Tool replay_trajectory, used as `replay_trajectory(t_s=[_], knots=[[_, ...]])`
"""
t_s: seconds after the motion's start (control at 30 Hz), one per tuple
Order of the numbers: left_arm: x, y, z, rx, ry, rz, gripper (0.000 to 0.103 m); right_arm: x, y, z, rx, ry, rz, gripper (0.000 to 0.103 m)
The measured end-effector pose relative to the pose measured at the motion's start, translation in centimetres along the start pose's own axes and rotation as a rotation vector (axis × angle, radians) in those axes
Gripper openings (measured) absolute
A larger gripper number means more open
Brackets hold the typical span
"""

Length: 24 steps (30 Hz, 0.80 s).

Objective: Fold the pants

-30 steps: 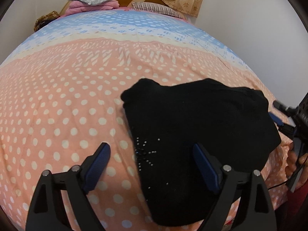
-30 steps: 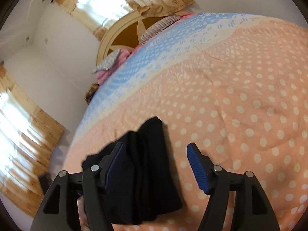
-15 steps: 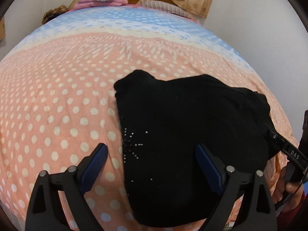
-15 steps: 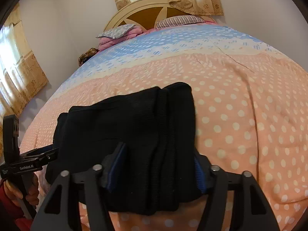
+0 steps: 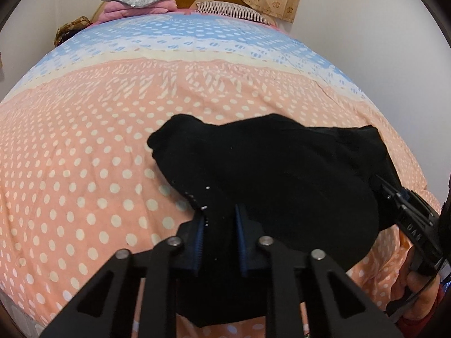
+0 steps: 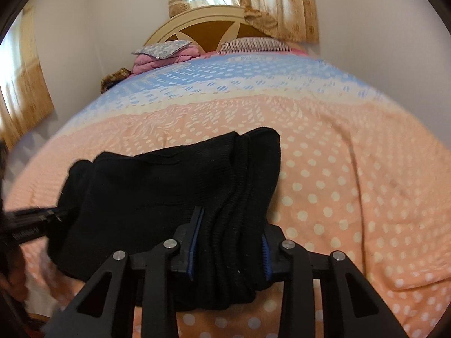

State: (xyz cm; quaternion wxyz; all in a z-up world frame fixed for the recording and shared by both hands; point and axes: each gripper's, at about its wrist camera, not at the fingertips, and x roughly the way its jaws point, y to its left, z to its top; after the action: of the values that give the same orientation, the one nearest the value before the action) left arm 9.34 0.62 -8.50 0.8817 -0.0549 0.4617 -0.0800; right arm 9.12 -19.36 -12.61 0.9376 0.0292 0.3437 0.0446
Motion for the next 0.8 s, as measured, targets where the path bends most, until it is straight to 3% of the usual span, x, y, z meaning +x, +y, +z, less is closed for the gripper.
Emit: replay_trajectory(t_s=[0.13, 0.23, 0.3, 0.4, 0.47, 0.53, 0.6, 0.7, 0.8], knots=[[-0.2, -0.4, -0.2, 0.026, -0.012, 0.026, 0.018, -0.2, 0.7, 0.1, -0.018, -0.012, -0.049, 0.034], [0.0, 0.6, -0.2, -0.02, 0.003, -0.008, 0.026, -0.5, 0.9, 0.1, -0.024, -0.017, -0.059, 0.033], [0.2, 1.7, -0.3, -0.081, 0.012, -0.057, 0.043, -0.7, 0.9, 0.2, -0.016, -0.019, -0.055, 0.032], [0.9, 3.8, -0.6, -0.192, 0.046, -0.125, 0.06, -1.4, 0.9, 0.1, -0.02, -0.038, -0.055, 0.031], [1.1, 4.7, -0.9, -0.264, 0.051, -0.182, 0.06, -1.7, 1.3, -0.1, -0.048, -0.052, -0.071, 0.031], [1.0, 4.4, -0.8, -0.251, 0.049, -0.195, 0.058, -1.7, 1.5, -0.3, -0.064, -0.056, -0.085, 0.031], [0.9, 3.2, -0.8, -0.186, 0.04, -0.172, 0.038, -1.5, 1.2, -0.3, -0.046, -0.053, -0.078, 0.031], [0.6, 1.3, -0.7, -0.087, 0.012, -0.107, 0.03, -1.2, 0.6, -0.5, -0.005, -0.045, -0.057, 0.031], [0.7, 1.5, -0.3, -0.1, 0.021, -0.109, 0.025, -0.9, 0.2, -0.6, 0.025, -0.041, -0.044, 0.031]])
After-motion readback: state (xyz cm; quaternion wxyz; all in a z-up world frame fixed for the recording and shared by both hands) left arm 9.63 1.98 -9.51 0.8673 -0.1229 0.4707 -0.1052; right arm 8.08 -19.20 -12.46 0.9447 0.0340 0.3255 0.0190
